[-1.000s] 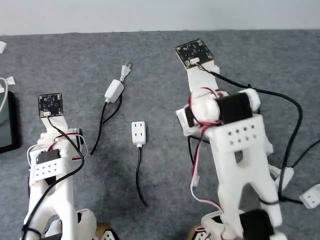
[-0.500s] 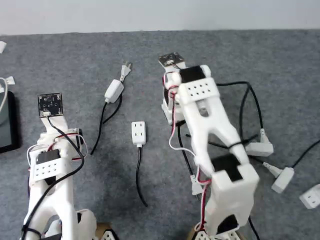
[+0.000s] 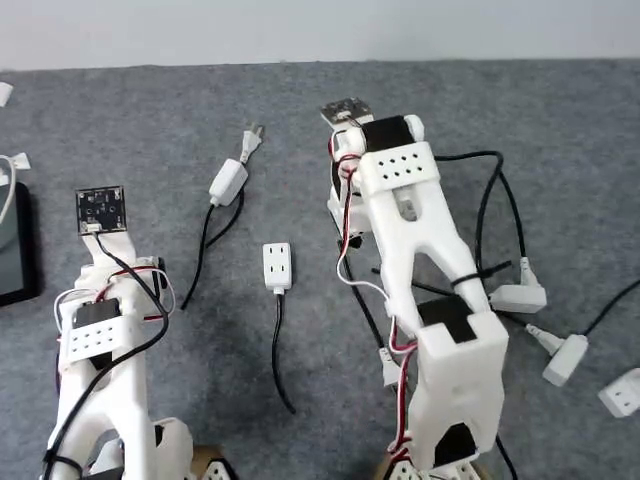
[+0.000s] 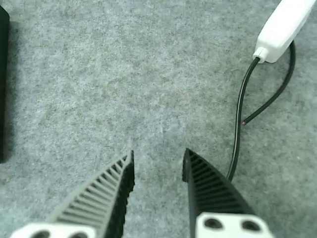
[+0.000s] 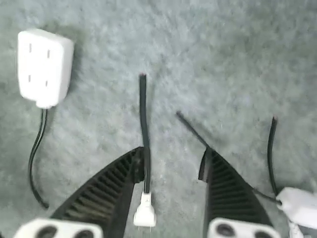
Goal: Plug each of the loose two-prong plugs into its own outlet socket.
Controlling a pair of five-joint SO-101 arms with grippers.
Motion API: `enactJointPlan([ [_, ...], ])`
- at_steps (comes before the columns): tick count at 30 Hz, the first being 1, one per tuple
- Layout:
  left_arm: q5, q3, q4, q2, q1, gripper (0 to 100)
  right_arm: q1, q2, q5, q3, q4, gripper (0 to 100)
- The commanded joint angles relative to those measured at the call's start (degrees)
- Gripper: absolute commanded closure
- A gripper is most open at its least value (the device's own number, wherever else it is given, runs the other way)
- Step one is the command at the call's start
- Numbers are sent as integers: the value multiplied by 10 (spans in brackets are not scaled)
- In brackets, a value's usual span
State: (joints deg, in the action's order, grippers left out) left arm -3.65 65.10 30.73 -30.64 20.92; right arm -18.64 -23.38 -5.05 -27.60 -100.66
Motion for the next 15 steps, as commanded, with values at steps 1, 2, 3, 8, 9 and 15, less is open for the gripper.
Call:
enactJointPlan([
  [1, -6, -15, -18, -6, 4, 848, 0, 130, -5, 128, 2, 812],
  [2, -6, -15, -18, -6, 4, 848, -7, 167, -5, 180, 22, 812],
  [3, -6, -15, -18, -6, 4, 848, -12, 210, -5, 236, 47, 812],
  [8, -6, -15, -18, -6, 4, 848, -16, 405, -4, 496, 153, 812],
  [9, -6, -15, -18, -6, 4, 848, -15, 432, -4, 542, 168, 812],
  [15, -6, -15, -18, -6, 4, 848, 0, 471, -55, 686, 214, 812],
])
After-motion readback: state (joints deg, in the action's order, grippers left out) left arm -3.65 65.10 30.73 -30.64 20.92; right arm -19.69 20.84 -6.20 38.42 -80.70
